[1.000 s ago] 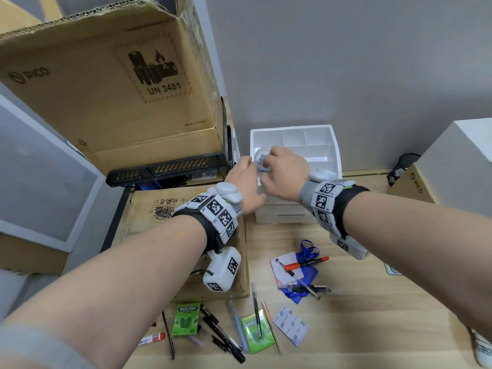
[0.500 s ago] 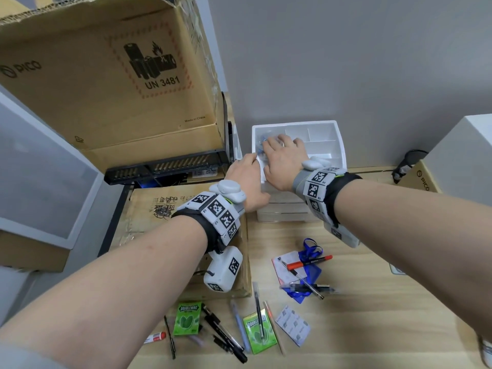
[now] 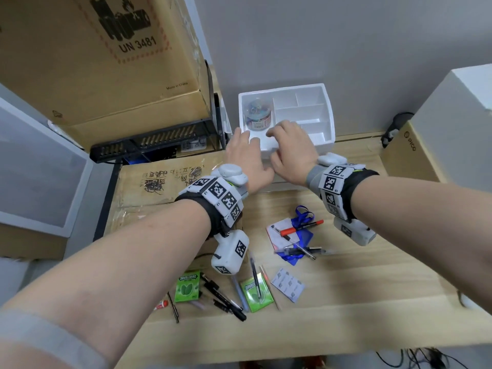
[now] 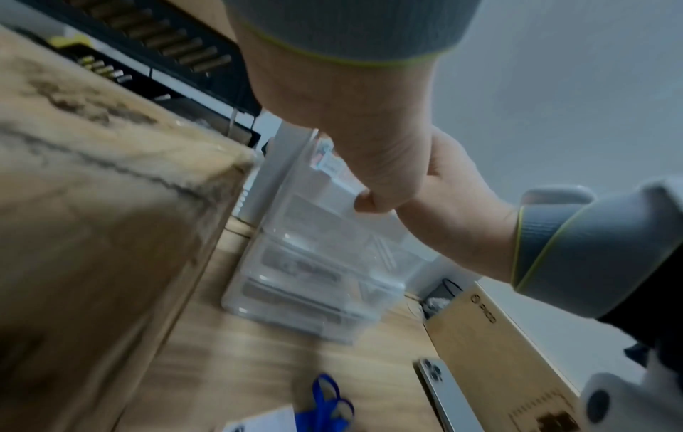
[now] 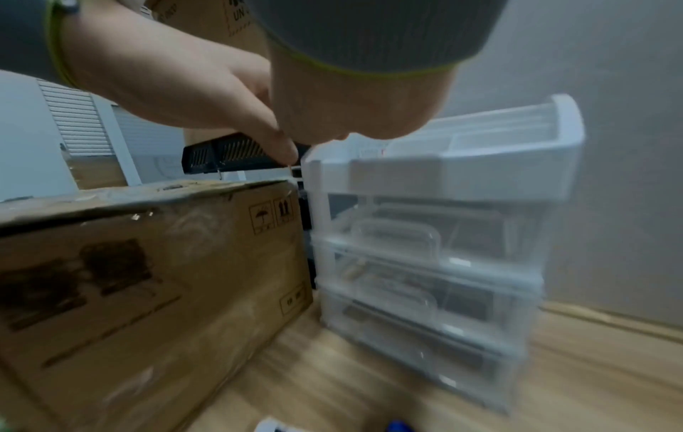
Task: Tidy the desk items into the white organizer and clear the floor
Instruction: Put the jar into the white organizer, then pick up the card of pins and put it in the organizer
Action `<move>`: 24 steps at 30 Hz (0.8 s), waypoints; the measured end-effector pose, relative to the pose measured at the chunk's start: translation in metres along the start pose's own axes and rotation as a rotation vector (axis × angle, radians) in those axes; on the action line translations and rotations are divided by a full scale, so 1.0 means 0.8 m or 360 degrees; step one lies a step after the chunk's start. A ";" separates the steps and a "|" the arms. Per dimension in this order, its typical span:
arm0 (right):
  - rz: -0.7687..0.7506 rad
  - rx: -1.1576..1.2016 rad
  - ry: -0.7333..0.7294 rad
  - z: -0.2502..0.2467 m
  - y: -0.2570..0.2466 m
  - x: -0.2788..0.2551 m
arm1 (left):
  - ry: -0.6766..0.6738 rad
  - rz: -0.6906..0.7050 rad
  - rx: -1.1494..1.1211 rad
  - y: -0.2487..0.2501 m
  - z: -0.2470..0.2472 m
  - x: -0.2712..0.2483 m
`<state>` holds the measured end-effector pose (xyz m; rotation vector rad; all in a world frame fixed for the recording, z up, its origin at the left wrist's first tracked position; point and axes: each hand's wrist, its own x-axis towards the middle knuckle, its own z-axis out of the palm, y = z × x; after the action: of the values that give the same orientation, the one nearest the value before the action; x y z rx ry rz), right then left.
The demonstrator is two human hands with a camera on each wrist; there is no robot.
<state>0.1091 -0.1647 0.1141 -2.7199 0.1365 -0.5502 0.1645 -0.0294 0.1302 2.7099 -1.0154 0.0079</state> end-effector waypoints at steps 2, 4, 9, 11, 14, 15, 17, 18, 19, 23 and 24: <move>0.0069 0.0118 -0.0101 -0.001 0.009 -0.028 | 0.0013 0.0078 -0.0049 0.012 0.011 -0.020; 0.0244 0.0137 -0.0213 -0.002 0.019 -0.057 | -0.0066 0.0228 -0.0110 0.027 0.022 -0.043; 0.0386 0.0151 -0.0485 0.009 0.032 -0.133 | -0.0476 0.0378 -0.0394 0.047 0.049 -0.091; 0.0403 0.0094 -0.0684 0.021 0.029 -0.166 | -0.0617 0.0402 -0.0430 0.050 0.062 -0.111; 0.0325 0.0041 -0.0994 0.049 0.016 -0.214 | -0.0792 0.0264 -0.0265 0.046 0.091 -0.138; 0.0297 0.0017 -0.1101 0.056 0.009 -0.229 | -0.0861 0.0175 -0.0172 0.045 0.103 -0.144; 0.0241 0.0031 -0.1199 0.073 -0.003 -0.261 | -0.0987 -0.0038 -0.0022 0.038 0.131 -0.156; 0.0213 0.0061 -0.1219 0.081 -0.008 -0.275 | -0.1021 -0.0130 0.0031 0.034 0.143 -0.161; 0.0192 0.0081 -0.1233 0.089 -0.011 -0.291 | -0.1041 -0.0183 0.0075 0.031 0.156 -0.168; 0.0217 0.0027 -0.1320 0.119 -0.009 -0.331 | -0.1029 -0.0264 0.0178 0.027 0.189 -0.173; 0.0219 0.0014 -0.1338 0.121 -0.007 -0.337 | -0.1017 -0.0274 0.0204 0.028 0.193 -0.171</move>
<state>-0.1003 -0.0838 -0.0634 -2.6600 0.0944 0.6339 0.0340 0.0073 -0.0270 2.9713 -0.9376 -0.9000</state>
